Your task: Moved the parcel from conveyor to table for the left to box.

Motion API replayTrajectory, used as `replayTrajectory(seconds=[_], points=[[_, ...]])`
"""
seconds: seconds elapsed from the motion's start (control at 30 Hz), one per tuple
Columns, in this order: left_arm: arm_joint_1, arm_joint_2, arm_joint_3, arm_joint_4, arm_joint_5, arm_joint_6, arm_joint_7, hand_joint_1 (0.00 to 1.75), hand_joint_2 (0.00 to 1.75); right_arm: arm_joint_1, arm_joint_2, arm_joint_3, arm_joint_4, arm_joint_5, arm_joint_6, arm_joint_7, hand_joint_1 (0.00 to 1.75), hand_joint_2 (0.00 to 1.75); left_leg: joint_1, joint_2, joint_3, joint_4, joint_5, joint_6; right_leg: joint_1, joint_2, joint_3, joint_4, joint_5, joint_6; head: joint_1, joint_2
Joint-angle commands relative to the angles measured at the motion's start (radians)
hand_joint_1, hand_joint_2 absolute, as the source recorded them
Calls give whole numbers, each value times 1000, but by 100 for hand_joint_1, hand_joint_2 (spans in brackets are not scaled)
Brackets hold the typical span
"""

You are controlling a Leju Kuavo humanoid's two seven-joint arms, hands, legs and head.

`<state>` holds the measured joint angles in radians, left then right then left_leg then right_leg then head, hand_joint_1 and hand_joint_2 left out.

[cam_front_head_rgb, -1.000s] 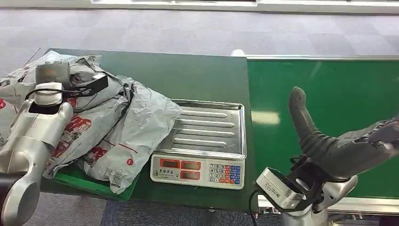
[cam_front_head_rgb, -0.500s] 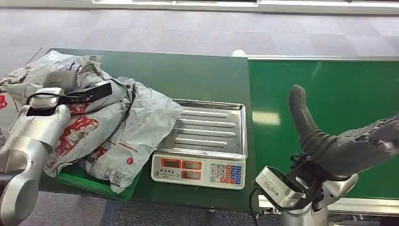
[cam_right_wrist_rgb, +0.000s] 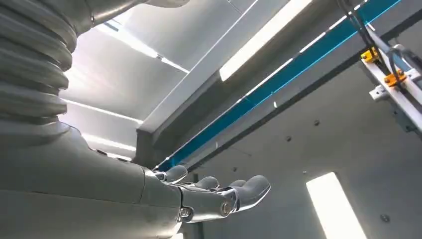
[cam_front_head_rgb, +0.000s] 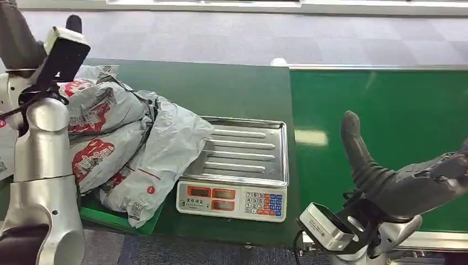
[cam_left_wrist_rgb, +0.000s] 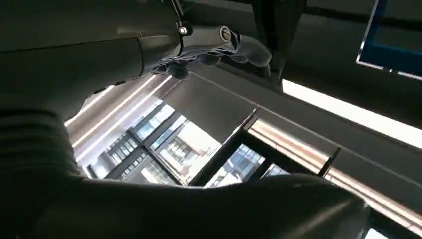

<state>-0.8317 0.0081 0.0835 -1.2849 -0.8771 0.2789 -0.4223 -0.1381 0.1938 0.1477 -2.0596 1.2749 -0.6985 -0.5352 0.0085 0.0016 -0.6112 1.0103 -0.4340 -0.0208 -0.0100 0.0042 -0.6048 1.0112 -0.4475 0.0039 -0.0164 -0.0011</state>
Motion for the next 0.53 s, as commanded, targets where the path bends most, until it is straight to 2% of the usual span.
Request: replayTrajectory(seconds=[0.03,0.13,0.23,0.3,0.33,0.37,0.4,0.47,0.5,0.53], points=[[55,-82,106,-257,224,-18,-94,0,0,-22,11,-51,16,-11,0,-4,0,175,1,1,1,-1,0,1,1,0,1,-1,0,0,0,0],[113,-109,128,-423,514,-97,-133,0,0,-34,16,-51,29,-29,0,-20,0,175,1,2,1,-1,0,0,1,2,0,-1,1,0,0,0],[194,-113,118,-534,792,-274,-147,0,0,-43,8,-41,42,-56,0,-27,0,175,1,2,1,-1,0,0,1,2,1,-1,1,0,0,0],[275,-131,98,-591,896,-375,-170,0,0,-52,-30,8,65,-154,0,-25,0,175,1,4,8,-6,0,1,1,4,7,-7,1,0,0,0],[342,-137,80,-613,967,-445,-190,0,0,-64,-97,89,71,-302,16,-6,0,175,0,5,8,-6,0,1,1,4,7,-6,1,0,0,0],[408,-151,62,-627,1053,-523,-215,0,175,-72,-132,149,56,-477,107,-35,0,175,0,5,7,-5,0,1,0,4,6,-5,1,0,0,0],[516,-181,48,-641,1091,-600,-251,0,175,-66,-120,140,52,-691,235,-111,0,175,-1,6,10,-8,0,1,-1,6,9,-8,2,0,0,0],[630,-234,11,-640,1125,-726,-276,0,175,-56,-76,140,56,-871,417,-163,0,175,-2,5,11,-8,-1,1,-2,5,10,-7,1,1,0,0],[658,-251,-12,-635,1107,-763,-276,0,175,-57,-68,148,64,-931,476,-163,0,175,-2,4,13,-11,-1,2,-2,4,13,-10,1,1,0,0],[665,-270,-24,-644,1087,-761,-276,0,175,-60,-62,154,71,-927,475,-163,0,175,-2,3,14,-11,-1,2,-2,3,14,-11,0,1,0,0]])
